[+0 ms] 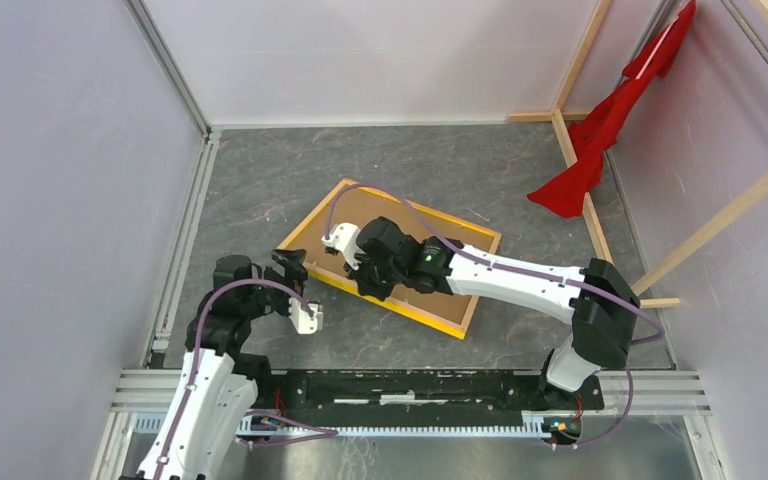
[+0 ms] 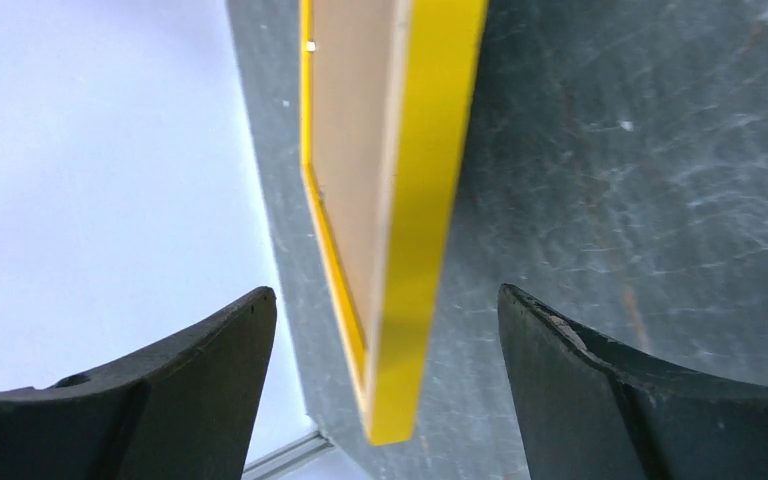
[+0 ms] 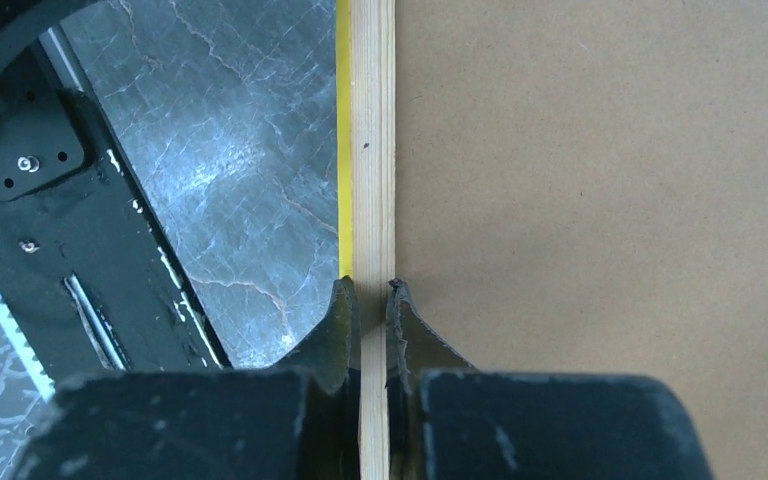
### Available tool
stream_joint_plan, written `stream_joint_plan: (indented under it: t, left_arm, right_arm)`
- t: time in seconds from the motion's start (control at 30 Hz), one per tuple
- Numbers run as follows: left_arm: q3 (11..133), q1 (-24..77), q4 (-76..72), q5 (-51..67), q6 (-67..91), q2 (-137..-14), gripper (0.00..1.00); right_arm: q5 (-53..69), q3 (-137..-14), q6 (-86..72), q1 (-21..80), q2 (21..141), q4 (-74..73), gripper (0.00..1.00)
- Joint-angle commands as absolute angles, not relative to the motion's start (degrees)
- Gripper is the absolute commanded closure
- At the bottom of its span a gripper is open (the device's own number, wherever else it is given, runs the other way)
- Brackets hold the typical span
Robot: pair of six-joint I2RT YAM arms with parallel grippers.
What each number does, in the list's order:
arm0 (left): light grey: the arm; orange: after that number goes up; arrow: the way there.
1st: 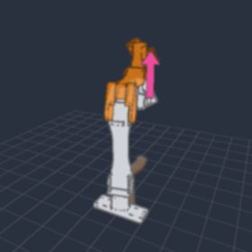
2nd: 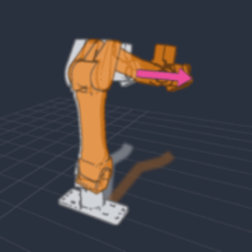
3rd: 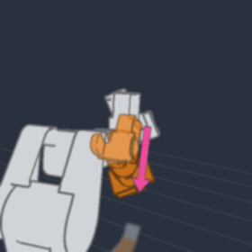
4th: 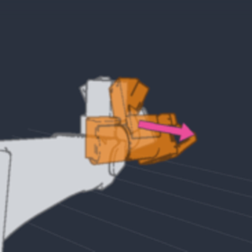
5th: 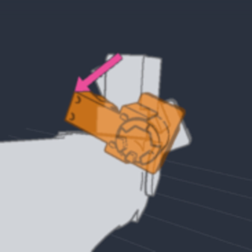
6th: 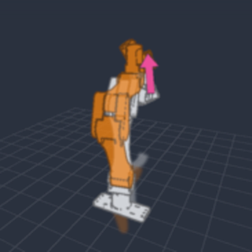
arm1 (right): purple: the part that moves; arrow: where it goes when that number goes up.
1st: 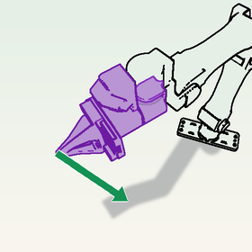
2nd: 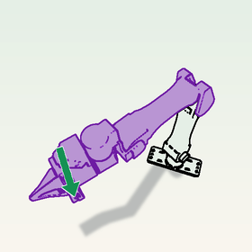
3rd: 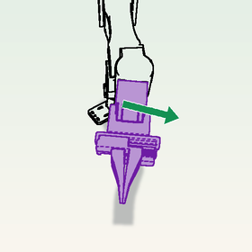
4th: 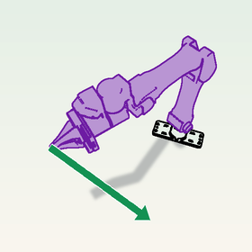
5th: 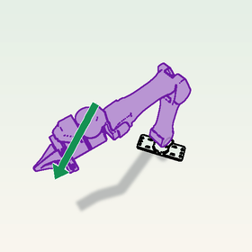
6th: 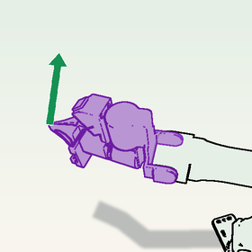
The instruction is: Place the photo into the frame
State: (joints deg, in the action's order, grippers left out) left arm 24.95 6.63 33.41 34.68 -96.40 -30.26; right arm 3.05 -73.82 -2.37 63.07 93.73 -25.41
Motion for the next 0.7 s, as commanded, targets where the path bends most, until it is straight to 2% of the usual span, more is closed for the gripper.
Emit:
stream_joint_plan:
  t: [0.0,0.13,0.33,0.5,0.6,0.63,0.67]
  left_arm:
    - [26.0,6.8,25.9,37.3,-98.1,-29.4,0.12]
    - [25.8,6.8,30.8,37.6,-104.5,-31.5,0.08]
    - [28.0,6.8,27.5,37.6,-104.8,-36.2,0.15]
    - [28.5,6.8,18.5,37.2,-100.8,-36.9,0.32]
    - [29.7,6.8,19.9,37.2,-101.7,-36.7,0.40]
    - [30.5,6.8,21.5,37.3,-102.1,-37.0,0.43]
    - [31.3,6.8,22.9,37.4,-102.1,-37.3,0.48]
  right_arm:
    - [6.5,-78.3,-2.4,62.7,92.5,-22.9,1.00]
    - [8.1,-79.7,-3.6,62.1,92.4,-23.4,1.00]
    - [9.8,-82.7,-4.3,61.5,92.3,-26.0,1.00]
    - [11.1,-84.6,-4.4,61.1,92.6,-28.5,1.00]
    - [10.0,-85.5,-3.8,60.9,92.5,-30.1,1.00]
    - [9.3,-85.8,-3.4,60.7,92.3,-30.6,0.96]
    - [8.3,-85.9,-3.0,60.5,91.9,-30.9,0.87]
